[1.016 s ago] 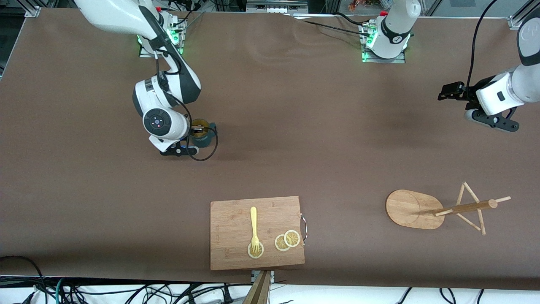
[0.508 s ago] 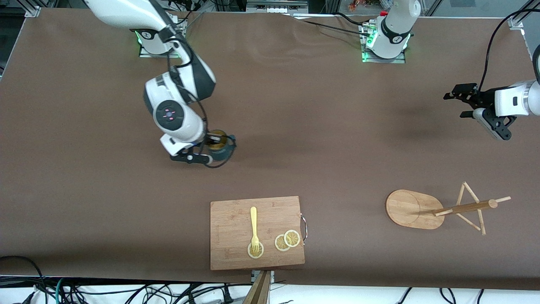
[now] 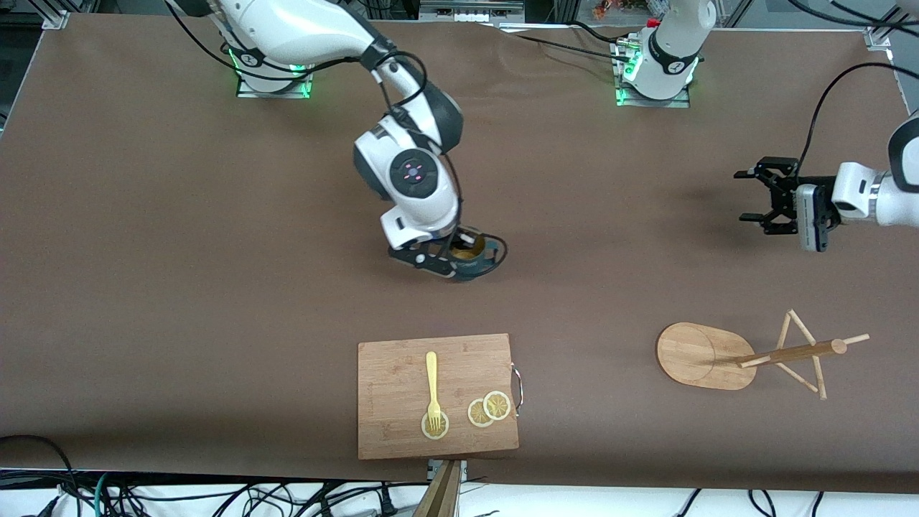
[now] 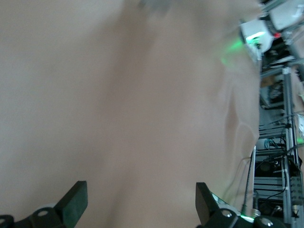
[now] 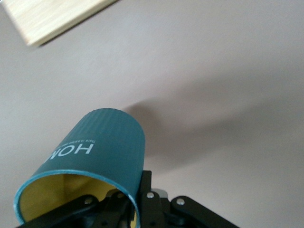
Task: Pass cup and hang on rack
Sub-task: 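Carry the mug toward the left gripper while the left gripper approaches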
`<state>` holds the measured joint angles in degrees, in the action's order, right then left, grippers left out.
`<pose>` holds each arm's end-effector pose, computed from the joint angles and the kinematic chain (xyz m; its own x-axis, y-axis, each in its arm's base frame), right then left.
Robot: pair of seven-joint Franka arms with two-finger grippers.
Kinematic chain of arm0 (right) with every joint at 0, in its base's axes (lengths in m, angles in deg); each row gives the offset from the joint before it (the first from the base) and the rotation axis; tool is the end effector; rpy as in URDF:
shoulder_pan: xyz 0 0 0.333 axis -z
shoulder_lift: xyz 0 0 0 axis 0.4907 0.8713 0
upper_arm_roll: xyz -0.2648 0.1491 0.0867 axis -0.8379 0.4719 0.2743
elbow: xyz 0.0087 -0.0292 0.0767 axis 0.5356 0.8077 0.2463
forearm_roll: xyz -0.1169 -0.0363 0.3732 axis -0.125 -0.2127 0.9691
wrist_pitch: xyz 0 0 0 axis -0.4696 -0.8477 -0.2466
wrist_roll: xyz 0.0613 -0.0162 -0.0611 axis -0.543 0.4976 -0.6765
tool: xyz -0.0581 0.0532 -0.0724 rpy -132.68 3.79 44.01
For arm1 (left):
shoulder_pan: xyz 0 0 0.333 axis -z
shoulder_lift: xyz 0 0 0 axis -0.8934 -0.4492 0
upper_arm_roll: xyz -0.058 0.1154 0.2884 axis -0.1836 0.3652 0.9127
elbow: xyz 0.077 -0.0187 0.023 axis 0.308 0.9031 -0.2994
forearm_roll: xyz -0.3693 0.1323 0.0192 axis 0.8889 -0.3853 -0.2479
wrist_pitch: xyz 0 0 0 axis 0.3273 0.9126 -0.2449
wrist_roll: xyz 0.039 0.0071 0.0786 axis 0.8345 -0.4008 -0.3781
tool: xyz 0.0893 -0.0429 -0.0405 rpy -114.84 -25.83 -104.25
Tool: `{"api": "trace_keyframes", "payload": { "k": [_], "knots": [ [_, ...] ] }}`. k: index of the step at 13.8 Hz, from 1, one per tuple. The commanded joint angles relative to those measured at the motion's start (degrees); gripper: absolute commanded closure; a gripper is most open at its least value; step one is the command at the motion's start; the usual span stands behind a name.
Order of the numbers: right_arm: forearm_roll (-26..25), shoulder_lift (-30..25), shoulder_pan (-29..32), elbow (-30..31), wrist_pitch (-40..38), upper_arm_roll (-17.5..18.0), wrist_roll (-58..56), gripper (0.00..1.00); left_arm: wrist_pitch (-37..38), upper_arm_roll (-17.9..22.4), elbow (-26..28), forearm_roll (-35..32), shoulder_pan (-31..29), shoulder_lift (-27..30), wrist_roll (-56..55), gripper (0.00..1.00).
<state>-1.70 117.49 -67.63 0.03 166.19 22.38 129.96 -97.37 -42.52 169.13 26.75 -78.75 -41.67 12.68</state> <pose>0.5367 0.5207 0.3003 0.9218 -0.3742 -0.1012 -0.3833 -0.9188 -0.0947 0.5209 0.1305 0.3058 0.5916 -0.7162 0.3703 -0.7246 -0.2708 0.6338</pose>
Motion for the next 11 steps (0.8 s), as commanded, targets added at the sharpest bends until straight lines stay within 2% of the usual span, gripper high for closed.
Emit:
{"api": "trace_keyframes", "payload": {
  "k": [1, 3, 8, 11],
  "knots": [
    [2.5, 4.4, -5.2, -7.3, -0.6, -0.2, 6.7, 1.00, 2.3, -0.4, -0.5, 6.3, -0.6, -3.4, 11.3, 0.00],
    [4.6, 5.9, -7.6, -8.6, -0.5, -0.2, 11.3, 1.00, 2.9, -0.8, -0.4, 10.5, 0.0, -6.1, 17.7, 0.00],
    [11.2, 7.9, -11.1, -8.7, 2.9, -0.2, 13.6, 1.00, 2.6, -6.3, -0.4, 19.6, 0.0, -14.1, 34.1, 0.00],
    [14.5, 9.8, -11.9, -8.7, 4.1, 0.1, 12.9, 1.00, 2.1, -7.7, -0.5, 23.2, 0.5, -17.2, 39.0, 0.00]
  ]
}}
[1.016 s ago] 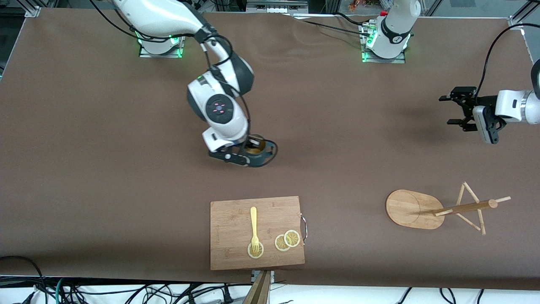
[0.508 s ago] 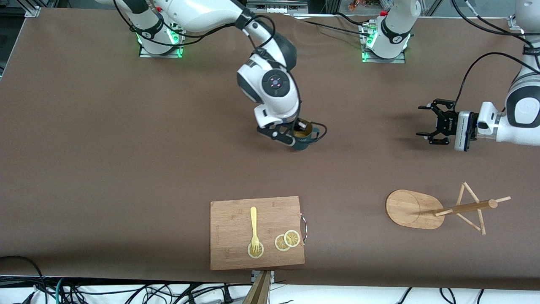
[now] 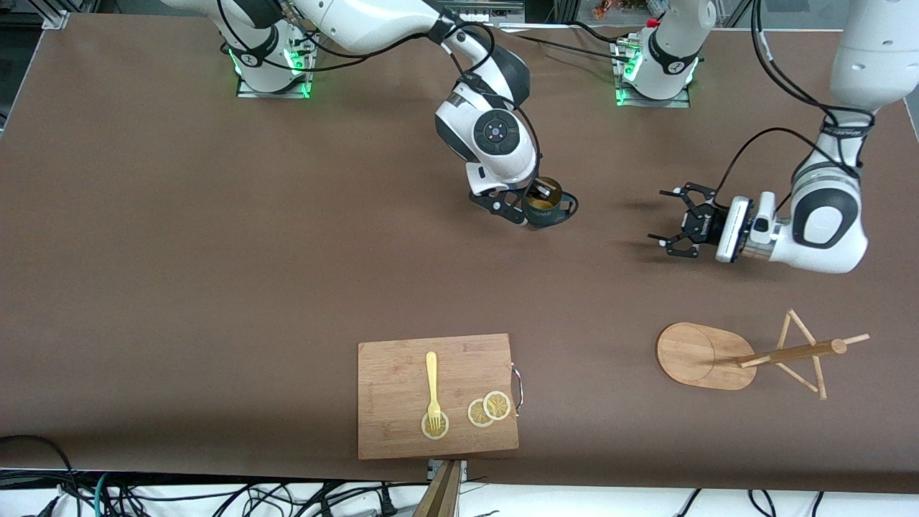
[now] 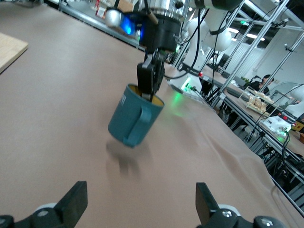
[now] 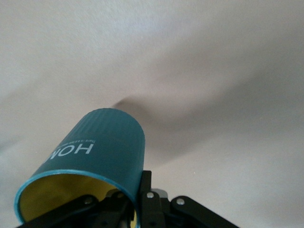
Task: Pass cup and hang on rack
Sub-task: 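Carry the mug toward the left gripper while the left gripper approaches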
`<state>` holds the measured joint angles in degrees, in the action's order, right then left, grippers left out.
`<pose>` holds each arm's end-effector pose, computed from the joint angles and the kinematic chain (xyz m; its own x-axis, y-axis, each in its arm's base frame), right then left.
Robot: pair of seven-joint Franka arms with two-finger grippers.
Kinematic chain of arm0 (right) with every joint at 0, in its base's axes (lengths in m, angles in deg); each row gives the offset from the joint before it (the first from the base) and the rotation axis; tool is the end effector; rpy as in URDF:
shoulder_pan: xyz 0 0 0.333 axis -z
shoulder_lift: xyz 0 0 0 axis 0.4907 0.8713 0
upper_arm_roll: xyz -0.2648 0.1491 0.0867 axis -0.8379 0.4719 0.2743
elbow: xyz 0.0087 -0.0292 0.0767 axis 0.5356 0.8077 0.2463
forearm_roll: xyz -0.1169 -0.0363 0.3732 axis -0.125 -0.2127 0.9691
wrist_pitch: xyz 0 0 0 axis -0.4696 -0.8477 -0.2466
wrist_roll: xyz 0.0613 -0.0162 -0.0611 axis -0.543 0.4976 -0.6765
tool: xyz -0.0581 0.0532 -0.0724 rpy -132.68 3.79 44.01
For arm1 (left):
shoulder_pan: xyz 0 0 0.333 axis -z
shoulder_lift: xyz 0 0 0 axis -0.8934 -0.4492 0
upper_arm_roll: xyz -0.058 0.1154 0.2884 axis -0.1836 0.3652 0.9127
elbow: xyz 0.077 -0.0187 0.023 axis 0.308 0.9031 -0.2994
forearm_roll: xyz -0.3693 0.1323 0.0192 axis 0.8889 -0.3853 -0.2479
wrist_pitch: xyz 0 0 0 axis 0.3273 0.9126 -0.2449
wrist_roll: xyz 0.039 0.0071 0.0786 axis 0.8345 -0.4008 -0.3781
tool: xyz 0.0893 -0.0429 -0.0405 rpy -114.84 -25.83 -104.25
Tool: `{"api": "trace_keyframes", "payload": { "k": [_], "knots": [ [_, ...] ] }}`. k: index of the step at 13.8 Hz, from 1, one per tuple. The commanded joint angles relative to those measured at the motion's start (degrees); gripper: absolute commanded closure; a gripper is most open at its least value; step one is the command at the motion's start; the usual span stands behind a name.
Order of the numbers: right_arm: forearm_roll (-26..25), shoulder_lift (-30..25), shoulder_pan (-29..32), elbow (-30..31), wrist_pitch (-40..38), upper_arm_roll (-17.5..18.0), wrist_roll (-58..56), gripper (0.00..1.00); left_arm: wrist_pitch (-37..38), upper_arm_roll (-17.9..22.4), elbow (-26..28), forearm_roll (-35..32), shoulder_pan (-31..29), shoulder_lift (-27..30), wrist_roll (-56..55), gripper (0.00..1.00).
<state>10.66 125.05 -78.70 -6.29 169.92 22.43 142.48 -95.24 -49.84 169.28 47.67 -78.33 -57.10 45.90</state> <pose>0.4375 0.6350 0.2606 0.8242 -0.4770 -0.3053 -0.5318 -0.8373 -0.1273 0.5309 0.0270 0.1844 0.3238 -0.4221 0.8468 -0.8777 0.2002 0.4354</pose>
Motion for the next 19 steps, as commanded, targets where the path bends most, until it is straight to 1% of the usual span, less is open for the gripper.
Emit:
{"api": "trace_keyframes", "payload": {
  "k": [1, 3, 4, 5, 6, 7, 9, 11, 13, 14, 16, 19],
  "knots": [
    [2.1, 2.8, -0.8, -2.3, 0.3, 0.5, 0.4, 0.91, -0.1, -0.4, -0.6, 3.1, 0.3, -2.4, 6.9, 0.00],
    [2.1, 3.7, -1.0, -2.4, 0.3, 0.8, 0.2, 0.90, -0.3, -0.4, -0.6, 5.7, 1.7, -4.1, 9.4, 0.00],
    [2.1, 3.7, -1.2, -2.3, 0.3, 0.8, -0.1, 0.83, -0.8, -0.4, -0.6, 7.4, 2.6, -5.6, 11.0, 0.00],
    [2.1, 3.7, -1.2, -2.3, 0.0, 0.8, -0.4, 0.68, -1.0, -0.4, -0.6, 9.2, 3.4, -6.9, 13.1, 0.00],
    [2.0, 3.7, -1.2, -2.4, -0.4, 0.8, -0.5, 0.18, -1.5, -0.4, -0.6, 10.5, 4.1, -7.8, 14.4, 0.00],
    [1.8, 3.2, -1.1, -2.4, -0.9, 0.8, -1.3, 0.00, -1.8, -0.4, -0.5, 10.9, 4.4, -8.3, 14.8, 0.00],
    [1.8, 2.8, -0.2, -3.9, -5.4, 0.6, -2.9, 0.00, -2.1, -0.5, 0.5, 12.2, 6.0, -9.0, 15.9, 0.00],
    [1.8, 2.0, 2.0, -8.0, -11.2, 0.7, -3.2, 0.00, -3.9, -0.5, 2.9, 16.2, 8.2, -9.3, 19.8, 0.00],
    [1.9, -1.1, 4.9, -9.6, -17.3, 0.7, -7.6, 0.00, -4.0, -0.5, 3.5, 18.7, 10.2, -9.5, 20.2, 0.00],
    [1.8, -3.0, 6.5, -9.6, -20.6, 0.6, -10.6, 0.00, -4.5, -0.5, 3.6, 19.5, 10.9, -10.0, 20.3, 0.00],
    [1.6, -6.0, 10.8, -9.6, -28.2, 0.1, -19.2, 0.00, -5.1, -0.7, 3.9, 22.5, 12.5, -11.6, 24.0, 0.00],
    [1.2, -10.4, 20.2, -9.6, -37.4, 0.0, -37.1, 0.00, -5.3, -0.7, 4.5, 23.4, 13.2, -12.3, 27.4, 0.00]
  ]
}}
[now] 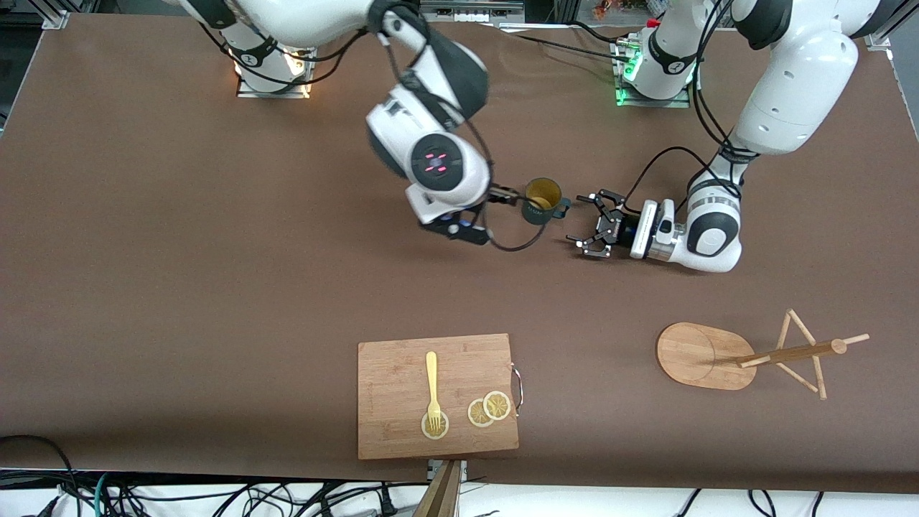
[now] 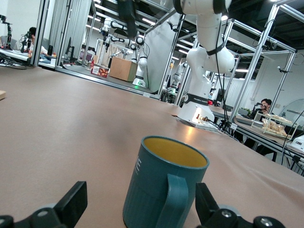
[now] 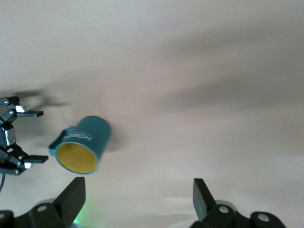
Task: Pass cup and hang on rack
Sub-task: 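Grasp the mug handle with the left gripper while the right gripper releases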
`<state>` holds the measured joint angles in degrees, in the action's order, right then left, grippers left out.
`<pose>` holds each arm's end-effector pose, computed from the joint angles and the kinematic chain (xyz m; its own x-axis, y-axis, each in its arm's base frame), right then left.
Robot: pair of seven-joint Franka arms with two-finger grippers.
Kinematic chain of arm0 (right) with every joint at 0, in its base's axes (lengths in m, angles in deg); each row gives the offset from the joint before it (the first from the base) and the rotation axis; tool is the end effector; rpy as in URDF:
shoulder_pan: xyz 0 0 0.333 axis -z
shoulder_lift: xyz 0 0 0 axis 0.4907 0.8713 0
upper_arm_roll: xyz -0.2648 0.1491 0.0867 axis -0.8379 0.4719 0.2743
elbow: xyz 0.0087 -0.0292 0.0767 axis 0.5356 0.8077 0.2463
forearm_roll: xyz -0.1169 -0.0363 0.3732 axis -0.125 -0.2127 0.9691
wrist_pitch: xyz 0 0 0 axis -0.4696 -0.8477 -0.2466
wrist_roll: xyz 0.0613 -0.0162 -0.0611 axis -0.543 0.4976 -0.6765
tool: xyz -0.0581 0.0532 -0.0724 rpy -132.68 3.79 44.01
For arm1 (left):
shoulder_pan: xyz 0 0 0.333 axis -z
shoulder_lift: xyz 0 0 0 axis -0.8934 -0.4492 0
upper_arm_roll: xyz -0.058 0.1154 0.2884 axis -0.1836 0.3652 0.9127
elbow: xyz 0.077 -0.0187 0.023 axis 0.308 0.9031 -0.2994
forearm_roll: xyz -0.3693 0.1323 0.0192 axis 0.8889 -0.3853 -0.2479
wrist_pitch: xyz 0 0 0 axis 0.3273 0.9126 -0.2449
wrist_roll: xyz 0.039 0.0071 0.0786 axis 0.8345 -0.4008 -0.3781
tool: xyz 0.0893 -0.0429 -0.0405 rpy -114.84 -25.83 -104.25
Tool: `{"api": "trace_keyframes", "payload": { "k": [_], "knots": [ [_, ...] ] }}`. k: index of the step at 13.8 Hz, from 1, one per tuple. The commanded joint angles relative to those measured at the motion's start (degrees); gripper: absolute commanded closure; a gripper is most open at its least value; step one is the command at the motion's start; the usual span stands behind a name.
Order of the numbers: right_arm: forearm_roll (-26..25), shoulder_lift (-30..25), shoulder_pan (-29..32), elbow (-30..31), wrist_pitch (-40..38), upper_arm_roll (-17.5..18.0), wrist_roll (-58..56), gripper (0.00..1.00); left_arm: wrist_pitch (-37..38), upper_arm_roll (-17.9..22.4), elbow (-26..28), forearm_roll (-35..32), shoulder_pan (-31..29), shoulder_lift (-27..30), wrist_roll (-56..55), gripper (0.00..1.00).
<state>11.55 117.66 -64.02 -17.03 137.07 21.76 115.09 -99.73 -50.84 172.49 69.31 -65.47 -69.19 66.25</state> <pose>0.5542 0.4896 0.4019 0.9121 -0.1644 -0.3757 -0.2150 -0.9718 -0.0966 0.4952 -0.1160 0.0761 0.2428 -0.1563 0.9574 -0.9296 0.2447 0.2757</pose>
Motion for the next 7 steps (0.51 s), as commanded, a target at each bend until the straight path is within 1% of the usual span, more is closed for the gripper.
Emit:
{"api": "trace_keyframes", "payload": {
  "k": [1, 2, 3, 4, 6, 7],
  "knots": [
    [-1.0, -4.4, 8.6, 1.2, -6.7, 0.6, -15.6, 0.00, -0.8, 0.3, 2.0, 1.8, 0.4, -0.2, 7.4, 0.00],
    [-2.7, -5.1, 11.1, 1.2, -8.5, 0.6, -20.0, 0.00, -1.6, 0.3, 2.3, 1.8, 0.8, -0.3, 9.0, 0.00],
    [-4.4, -6.2, 13.6, 1.2, -9.8, 0.6, -22.4, 0.00, -2.6, 0.3, 2.3, 1.9, 1.0, -0.6, 10.8, 0.16],
    [-6.7, -7.1, 16.1, 1.2, -10.0, 0.4, -24.0, 0.00, -2.5, 0.2, 2.3, 2.0, 1.0, -1.3, 13.6, 0.48],
    [-9.5, -8.7, 20.2, 1.3, -10.6, 0.3, -29.2, 0.00, -2.5, 0.3, 2.4, 2.0, 1.1, -1.8, 15.1, 0.51],
    [-10.4, -9.4, 22.3, 1.3, -11.3, -0.1, -31.7, 0.00, -2.5, 0.2, 3.0, 2.0, 1.2, -1.8, 15.2, 0.50]
  ]
}}
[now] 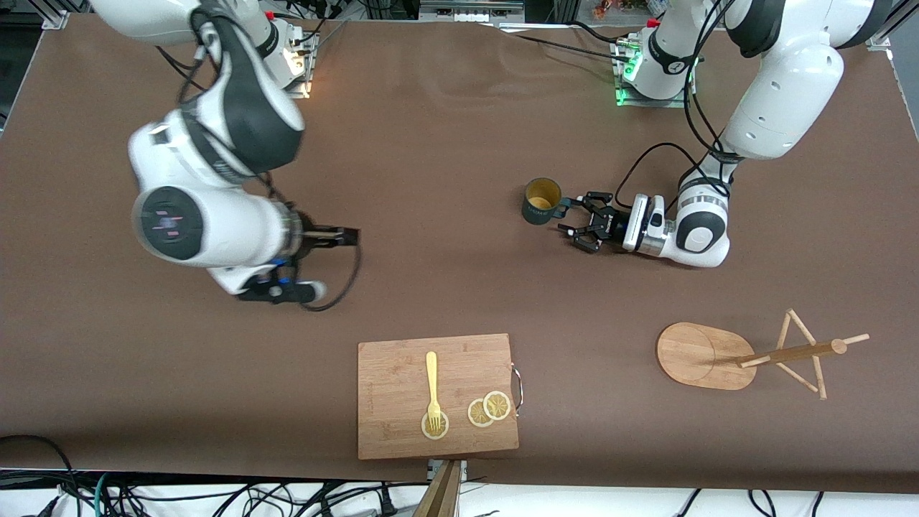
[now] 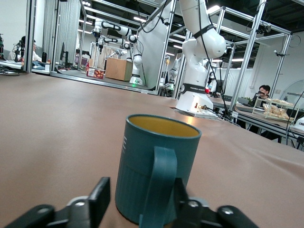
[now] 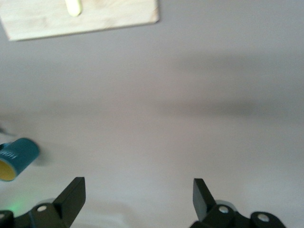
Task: Pass cup and hang on rack
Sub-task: 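Grasp the mug handle with the left gripper while the right gripper releases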
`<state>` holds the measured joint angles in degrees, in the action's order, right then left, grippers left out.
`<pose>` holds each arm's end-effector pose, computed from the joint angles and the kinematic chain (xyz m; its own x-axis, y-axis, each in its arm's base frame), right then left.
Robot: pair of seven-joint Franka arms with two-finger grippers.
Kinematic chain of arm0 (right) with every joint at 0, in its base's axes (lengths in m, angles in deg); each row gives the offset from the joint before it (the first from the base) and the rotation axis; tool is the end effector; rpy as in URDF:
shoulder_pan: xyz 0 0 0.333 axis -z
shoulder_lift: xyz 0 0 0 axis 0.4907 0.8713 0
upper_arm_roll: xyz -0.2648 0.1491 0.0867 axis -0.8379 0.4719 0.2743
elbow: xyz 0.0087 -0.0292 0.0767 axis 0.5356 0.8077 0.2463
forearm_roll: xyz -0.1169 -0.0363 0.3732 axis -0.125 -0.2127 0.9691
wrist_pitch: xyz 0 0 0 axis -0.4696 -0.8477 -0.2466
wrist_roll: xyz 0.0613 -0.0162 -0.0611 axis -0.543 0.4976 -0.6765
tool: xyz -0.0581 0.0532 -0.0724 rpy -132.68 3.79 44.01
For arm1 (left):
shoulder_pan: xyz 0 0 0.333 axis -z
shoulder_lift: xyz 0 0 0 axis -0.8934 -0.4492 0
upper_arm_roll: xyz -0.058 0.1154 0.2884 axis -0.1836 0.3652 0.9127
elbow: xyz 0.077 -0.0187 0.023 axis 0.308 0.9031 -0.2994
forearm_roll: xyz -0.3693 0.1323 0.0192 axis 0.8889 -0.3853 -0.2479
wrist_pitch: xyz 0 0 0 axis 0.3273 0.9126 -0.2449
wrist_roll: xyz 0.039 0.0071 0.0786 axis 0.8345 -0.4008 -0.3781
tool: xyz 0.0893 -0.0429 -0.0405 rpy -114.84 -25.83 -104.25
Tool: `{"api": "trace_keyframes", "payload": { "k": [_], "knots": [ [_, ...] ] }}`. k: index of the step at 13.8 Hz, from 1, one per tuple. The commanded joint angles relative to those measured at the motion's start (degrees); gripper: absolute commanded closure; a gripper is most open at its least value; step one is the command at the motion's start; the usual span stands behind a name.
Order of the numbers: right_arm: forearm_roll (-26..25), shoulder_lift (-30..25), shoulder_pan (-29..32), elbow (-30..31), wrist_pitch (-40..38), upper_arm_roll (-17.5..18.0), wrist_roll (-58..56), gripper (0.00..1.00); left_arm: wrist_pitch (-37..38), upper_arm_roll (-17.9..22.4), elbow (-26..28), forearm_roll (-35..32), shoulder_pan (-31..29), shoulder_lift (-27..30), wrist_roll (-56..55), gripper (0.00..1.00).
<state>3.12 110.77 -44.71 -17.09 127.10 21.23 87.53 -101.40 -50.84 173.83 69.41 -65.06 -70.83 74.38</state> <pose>0.6586 0.2523 0.4730 0.9613 -0.0030 -0.2756 -0.0317 -0.9945 -0.0997 0.4785 -0.1175 0.0548 0.1521 -0.1443 0.9778 -0.9483 0.2576 0.1855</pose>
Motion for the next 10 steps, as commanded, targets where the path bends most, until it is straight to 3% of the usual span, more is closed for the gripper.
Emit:
{"api": "trace_keyframes", "payload": {
  "k": [1, 4, 6, 7, 8, 9, 10],
  "knots": [
    [-2.7, -2.9, 4.9, 1.4, -2.3, 0.0, -6.0, 0.00, -0.9, 0.2, 2.4, 1.9, 1.5, -0.1, 7.2, 0.49],
    [-4.8, -6.5, 8.5, 1.5, -5.0, -3.5, -12.5, 0.00, -1.0, 0.2, 3.9, 1.9, 3.1, -0.1, 7.2, 0.48],
    [-6.8, -10.1, 10.9, 3.0, -5.1, -4.5, -17.2, 0.00, -0.9, 0.2, 3.9, 1.9, 3.5, 0.0, 8.8, 0.55],
    [-6.9, -11.9, 12.9, 4.9, -5.0, -4.5, -18.0, 0.00, -0.5, 0.2, 3.9, 1.9, 3.5, 0.2, 10.8, 0.76],
    [-7.2, -13.0, 13.6, 5.5, -5.6, -4.9, -18.9, 0.00, -0.4, 0.2, 3.9, 1.9, 3.3, 0.3, 11.3, 0.81],
    [-7.0, -13.6, 14.1, 5.4, -8.3, -6.4, -18.9, 0.00, -0.4, 0.2, 3.8, 1.7, 2.9, 0.3, 11.6, 1.00],
    [-7.1, -13.9, 14.3, 5.4, -9.8, -6.9, -18.8, 0.00, -0.2, 0.2, 3.8, 1.7, 2.6, 0.4, 11.4, 1.00]
  ]
}}
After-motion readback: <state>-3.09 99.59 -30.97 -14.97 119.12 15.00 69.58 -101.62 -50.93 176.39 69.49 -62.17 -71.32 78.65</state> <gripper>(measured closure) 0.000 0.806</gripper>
